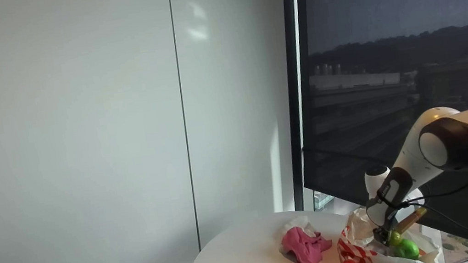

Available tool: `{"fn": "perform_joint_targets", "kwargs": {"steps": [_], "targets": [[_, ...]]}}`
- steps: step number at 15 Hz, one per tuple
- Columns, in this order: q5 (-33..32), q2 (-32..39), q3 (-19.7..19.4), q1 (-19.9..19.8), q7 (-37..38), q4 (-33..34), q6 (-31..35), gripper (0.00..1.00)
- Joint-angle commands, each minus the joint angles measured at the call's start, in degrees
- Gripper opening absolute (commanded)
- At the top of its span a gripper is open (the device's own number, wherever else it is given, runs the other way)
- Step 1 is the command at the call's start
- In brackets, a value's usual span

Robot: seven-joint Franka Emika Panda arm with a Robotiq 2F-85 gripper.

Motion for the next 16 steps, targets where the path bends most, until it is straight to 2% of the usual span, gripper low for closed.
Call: {"fn": "perform_joint_targets", "kwargs": {"steps": [1,3,5,8,10,14,16], "targets": [[2.4,4.6,0.4,-1.0,0.5,5.9,0.1,0.92],[3.4,4.9,0.5,-1.1,0.2,5.9,-0.3,0.99],[4.0,3.9,0.6,-0.9,0.2,4.6,-0.1,1.00],[4.5,-2.1,1.7,0.6,0.3,-0.2,-0.3,1.00],[5.9,-6.5,3.5,2.1,1.7,-3.2,-2.1,1.00],[10.5,-14.1,9.5,4.9,3.3,-9.4,-7.4,1.00],[12.9,-15.7,12.5,6.6,4.1,-11.3,-10.7,1.00]]}}
